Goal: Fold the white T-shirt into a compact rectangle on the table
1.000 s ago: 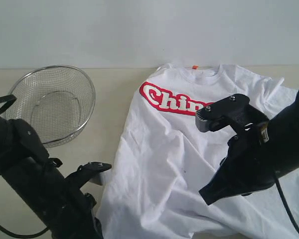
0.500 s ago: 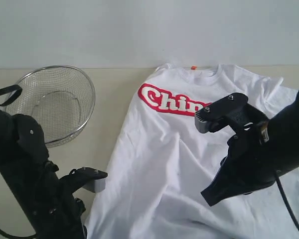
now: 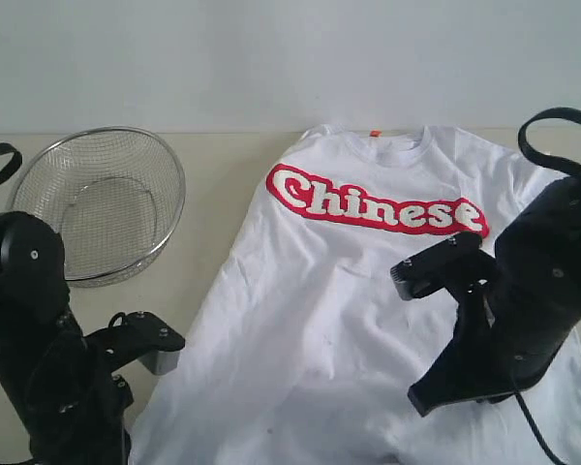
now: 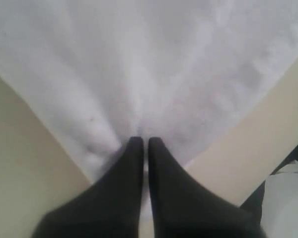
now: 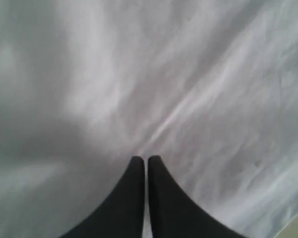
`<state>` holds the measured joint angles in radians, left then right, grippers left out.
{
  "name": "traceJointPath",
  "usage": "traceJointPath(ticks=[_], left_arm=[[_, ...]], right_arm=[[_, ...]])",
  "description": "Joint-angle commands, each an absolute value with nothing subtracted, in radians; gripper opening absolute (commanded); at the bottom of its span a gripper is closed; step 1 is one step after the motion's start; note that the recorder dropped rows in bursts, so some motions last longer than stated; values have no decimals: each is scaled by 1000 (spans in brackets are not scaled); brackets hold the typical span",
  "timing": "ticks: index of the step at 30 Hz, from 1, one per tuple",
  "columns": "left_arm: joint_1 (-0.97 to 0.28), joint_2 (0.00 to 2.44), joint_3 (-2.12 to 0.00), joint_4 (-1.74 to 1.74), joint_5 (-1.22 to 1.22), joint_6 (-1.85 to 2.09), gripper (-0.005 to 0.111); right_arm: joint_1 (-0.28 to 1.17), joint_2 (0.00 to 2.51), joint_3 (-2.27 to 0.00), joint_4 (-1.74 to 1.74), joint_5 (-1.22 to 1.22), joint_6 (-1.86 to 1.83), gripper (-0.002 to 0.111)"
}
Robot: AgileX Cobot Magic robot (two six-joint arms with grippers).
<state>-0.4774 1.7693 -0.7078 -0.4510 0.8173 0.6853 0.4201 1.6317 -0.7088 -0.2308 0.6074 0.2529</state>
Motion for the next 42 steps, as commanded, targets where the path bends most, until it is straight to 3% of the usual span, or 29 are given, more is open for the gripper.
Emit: traceJointPath(ticks=[1, 29, 42], left_arm=[[-478, 1751, -701, -453, 804, 680, 5], [-478, 1751, -701, -466, 774, 680, 5], [-478, 1751, -701, -466, 762, 680, 5]], right_arm=[[325, 1668, -711, -219, 610, 257, 0], [248, 1857, -839, -257, 517, 228, 0], [231, 1691, -851, -160, 589, 160, 0]])
